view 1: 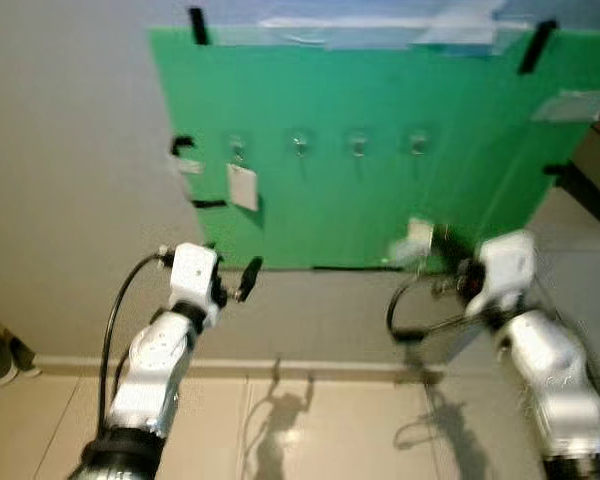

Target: Hang keys on a hook

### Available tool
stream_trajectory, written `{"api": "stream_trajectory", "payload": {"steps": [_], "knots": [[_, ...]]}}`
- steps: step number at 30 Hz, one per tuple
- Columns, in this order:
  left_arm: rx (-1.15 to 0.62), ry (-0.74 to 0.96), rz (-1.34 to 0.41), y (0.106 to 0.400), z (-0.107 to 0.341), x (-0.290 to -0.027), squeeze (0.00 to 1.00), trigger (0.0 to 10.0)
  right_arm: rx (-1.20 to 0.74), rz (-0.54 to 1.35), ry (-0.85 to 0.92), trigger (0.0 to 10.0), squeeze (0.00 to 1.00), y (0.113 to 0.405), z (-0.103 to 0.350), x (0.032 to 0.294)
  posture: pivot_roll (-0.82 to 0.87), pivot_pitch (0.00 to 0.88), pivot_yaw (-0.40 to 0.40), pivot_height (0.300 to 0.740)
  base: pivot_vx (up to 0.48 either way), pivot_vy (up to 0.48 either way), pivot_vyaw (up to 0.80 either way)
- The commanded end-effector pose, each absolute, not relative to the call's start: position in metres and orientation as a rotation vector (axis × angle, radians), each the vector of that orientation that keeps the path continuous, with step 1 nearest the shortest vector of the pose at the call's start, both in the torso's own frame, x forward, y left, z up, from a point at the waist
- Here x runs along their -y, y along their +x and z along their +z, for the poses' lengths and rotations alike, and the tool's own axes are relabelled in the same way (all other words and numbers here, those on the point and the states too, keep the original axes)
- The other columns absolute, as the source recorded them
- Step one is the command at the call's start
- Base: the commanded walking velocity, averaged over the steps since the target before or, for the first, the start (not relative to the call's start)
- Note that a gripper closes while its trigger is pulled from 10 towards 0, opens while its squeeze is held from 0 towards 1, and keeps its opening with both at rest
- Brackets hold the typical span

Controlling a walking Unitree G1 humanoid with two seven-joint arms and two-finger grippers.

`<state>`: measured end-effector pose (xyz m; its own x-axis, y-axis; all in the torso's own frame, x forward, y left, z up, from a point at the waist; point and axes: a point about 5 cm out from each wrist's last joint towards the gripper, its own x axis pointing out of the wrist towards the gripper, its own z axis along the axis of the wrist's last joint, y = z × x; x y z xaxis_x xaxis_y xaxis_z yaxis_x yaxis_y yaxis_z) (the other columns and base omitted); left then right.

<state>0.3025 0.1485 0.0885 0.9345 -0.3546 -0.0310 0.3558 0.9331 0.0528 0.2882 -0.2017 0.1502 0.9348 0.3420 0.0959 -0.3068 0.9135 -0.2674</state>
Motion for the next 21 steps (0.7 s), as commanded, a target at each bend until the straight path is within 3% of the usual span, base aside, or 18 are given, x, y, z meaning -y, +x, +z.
{"api": "stream_trajectory", "payload": {"steps": [1,7,21], "knots": [[-0.024,0.076,-0.366,0.304,0.092,-0.15,0.0,10.0,0.17,0.435,-0.28,0.0,0.0,0.292,0.159,0.186,-0.07,0.0,0.053,0.74,0.0,0.0,0.0],[0.004,0.044,-0.443,0.299,0.106,-0.128,0.0,10.0,0.245,0.525,-0.492,0.0,0.0,0.327,0.186,0.16,-0.04,0.0,0.02,0.74,0.0,0.0,0.0],[-0.026,0.037,-0.463,0.273,0.098,-0.126,0.0,10.0,0.241,0.673,-0.518,0.0,0.0,0.345,0.188,0.13,0.01,0.0,-0.057,0.74,0.0,0.0,0.0]]}}
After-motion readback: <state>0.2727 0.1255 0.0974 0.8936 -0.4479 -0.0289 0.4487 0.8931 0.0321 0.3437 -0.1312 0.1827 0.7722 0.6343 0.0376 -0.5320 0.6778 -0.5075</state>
